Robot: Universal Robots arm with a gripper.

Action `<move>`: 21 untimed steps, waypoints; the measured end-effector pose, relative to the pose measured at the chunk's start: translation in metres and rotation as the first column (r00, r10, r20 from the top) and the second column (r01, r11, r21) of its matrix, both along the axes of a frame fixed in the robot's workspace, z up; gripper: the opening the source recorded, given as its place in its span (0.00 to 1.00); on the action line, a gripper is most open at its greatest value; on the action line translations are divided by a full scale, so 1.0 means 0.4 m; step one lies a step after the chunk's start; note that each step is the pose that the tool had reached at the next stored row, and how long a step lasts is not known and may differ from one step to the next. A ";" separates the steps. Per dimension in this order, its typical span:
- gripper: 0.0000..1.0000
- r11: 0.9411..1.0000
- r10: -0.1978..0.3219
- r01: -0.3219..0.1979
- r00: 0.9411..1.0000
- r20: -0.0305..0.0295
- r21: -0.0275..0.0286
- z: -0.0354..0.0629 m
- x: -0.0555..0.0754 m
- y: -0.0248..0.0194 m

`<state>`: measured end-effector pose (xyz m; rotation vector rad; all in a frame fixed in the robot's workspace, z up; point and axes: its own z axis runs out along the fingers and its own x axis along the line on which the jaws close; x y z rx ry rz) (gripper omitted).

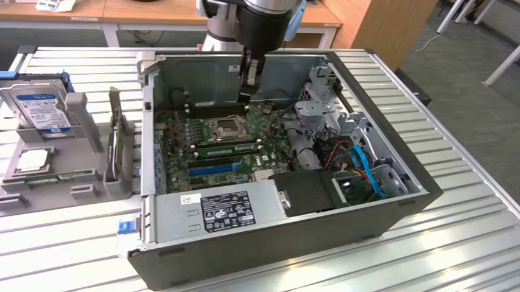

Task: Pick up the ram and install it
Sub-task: 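Press down the ram until it locks into place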

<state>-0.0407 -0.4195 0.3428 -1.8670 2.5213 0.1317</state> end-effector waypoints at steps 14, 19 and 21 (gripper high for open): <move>0.10 0.995 -0.101 0.101 0.995 0.000 0.000 0.000 0.000 0.000; 0.10 0.995 -0.103 0.103 0.995 0.000 0.000 0.000 0.000 0.000; 0.10 0.995 -0.103 0.103 0.995 0.000 0.000 0.000 0.000 0.000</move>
